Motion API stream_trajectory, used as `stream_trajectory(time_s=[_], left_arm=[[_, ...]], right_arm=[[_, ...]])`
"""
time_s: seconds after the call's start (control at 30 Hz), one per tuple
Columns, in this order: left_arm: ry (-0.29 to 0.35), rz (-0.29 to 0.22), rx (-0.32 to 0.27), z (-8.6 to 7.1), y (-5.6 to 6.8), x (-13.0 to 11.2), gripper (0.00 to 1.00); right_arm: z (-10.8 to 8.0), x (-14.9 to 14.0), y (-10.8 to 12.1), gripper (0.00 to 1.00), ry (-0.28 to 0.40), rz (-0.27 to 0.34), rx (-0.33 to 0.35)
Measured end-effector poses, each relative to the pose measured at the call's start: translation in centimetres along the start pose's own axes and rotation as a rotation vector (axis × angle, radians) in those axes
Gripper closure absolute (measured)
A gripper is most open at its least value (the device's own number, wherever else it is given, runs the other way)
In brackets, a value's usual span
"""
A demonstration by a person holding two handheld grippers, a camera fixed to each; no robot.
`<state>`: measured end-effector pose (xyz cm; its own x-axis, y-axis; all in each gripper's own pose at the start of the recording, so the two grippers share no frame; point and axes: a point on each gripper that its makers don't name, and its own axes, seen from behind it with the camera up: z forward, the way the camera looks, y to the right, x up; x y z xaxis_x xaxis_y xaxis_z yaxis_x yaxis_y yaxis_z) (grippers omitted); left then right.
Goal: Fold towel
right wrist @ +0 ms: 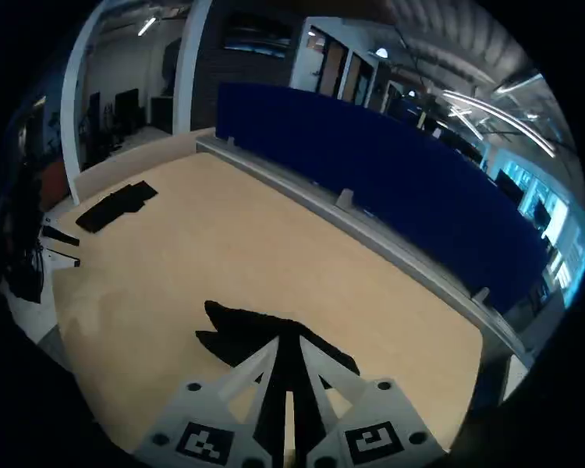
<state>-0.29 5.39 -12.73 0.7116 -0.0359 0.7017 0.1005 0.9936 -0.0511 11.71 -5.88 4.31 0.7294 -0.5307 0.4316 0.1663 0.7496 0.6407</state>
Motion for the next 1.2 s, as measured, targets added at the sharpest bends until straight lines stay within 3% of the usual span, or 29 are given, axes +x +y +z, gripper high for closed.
stream_trajectory(time_s=[0.33, 0.73, 0.97, 1.2], left_arm=[[-0.008, 0.018, 0.001, 0.6, 1.0, 0.2, 0.07], [-0.015, 0.038, 0.004, 1.1, 1.8, 0.6, 0.07], [-0.021, 0.049, 0.004, 1.2, 2.3, 0.7, 0.07], [-0.025, 0.059, -0.001, 1.2, 3.1, 0.8, 0.07]], right_arm=[[-1.9, -2.3, 6.3, 0.97, -0.023, 0.03, -0.054], [-3.6, -5.2, 11.6, 0.97, -0.068, 0.038, -0.1], [-4.5, -6.8, 13.8, 0.97, -0.088, 0.046, -0.12], [-5.0, -7.8, 14.4, 0.97, -0.095, 0.053, -0.123]])
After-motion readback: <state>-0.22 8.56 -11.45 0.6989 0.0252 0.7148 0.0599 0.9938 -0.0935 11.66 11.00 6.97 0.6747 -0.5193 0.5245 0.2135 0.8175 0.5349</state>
